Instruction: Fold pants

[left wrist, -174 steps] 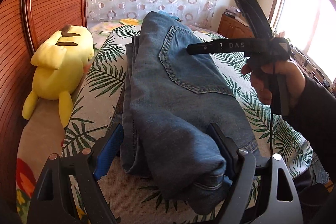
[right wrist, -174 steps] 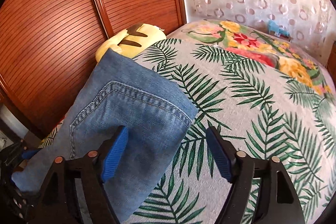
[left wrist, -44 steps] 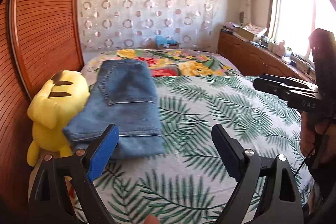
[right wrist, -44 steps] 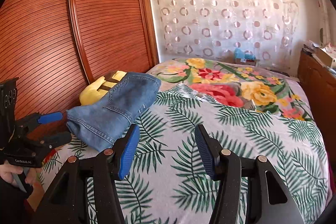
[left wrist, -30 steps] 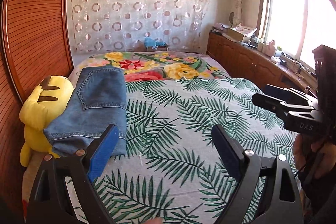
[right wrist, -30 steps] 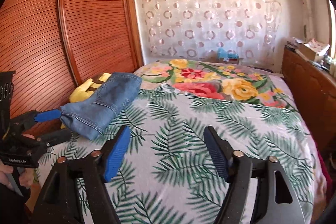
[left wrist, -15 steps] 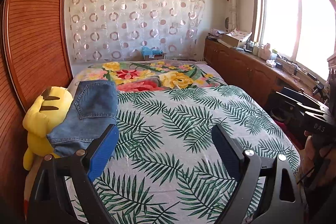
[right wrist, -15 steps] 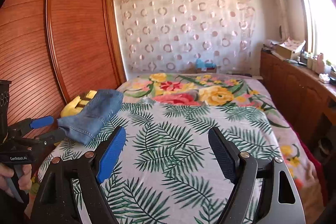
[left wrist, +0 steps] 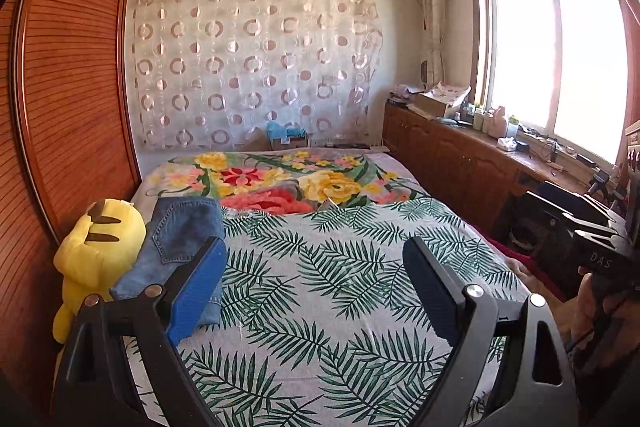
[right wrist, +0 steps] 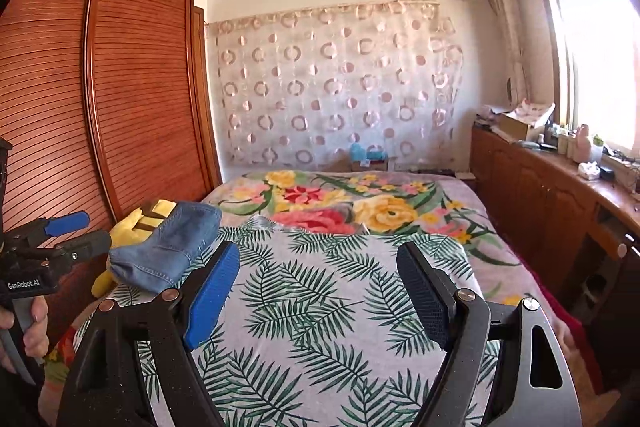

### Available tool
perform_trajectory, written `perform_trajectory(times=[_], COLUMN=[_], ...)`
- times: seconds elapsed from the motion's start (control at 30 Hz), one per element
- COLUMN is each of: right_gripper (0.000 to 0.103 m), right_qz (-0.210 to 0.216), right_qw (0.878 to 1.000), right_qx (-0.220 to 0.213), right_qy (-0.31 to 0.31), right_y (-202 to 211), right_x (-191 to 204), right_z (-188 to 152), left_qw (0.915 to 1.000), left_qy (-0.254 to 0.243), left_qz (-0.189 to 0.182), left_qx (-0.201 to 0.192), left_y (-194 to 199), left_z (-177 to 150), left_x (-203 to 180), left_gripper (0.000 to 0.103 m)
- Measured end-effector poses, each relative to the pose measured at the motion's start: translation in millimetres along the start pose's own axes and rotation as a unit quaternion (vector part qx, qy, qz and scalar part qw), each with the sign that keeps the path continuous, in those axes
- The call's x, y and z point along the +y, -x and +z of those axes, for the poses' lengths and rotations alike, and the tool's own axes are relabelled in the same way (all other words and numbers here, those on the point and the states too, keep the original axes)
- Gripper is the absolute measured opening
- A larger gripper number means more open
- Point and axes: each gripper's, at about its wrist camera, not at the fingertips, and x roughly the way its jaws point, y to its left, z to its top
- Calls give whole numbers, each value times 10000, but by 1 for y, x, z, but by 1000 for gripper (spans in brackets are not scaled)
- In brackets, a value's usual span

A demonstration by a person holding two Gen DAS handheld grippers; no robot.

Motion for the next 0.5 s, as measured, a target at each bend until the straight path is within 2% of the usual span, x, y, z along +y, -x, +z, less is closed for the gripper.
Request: perform_trajectory(times=[0.23,0.5], right_gripper=[82,82], right_qz=[-114,-177], right_qw=[9998,9997], right_qx=[-130,-148], right_qy=[24,7], right_y=[9,7], right_x=[3,0], right_z=[-1,-4], left_qw=[9997,9996], left_qy=[74,104], left_qz=[83,150], left_qx=[-215,-195], left_y=[15,16], left_z=[7,3], left_x=[0,4], left_gripper=[90,90])
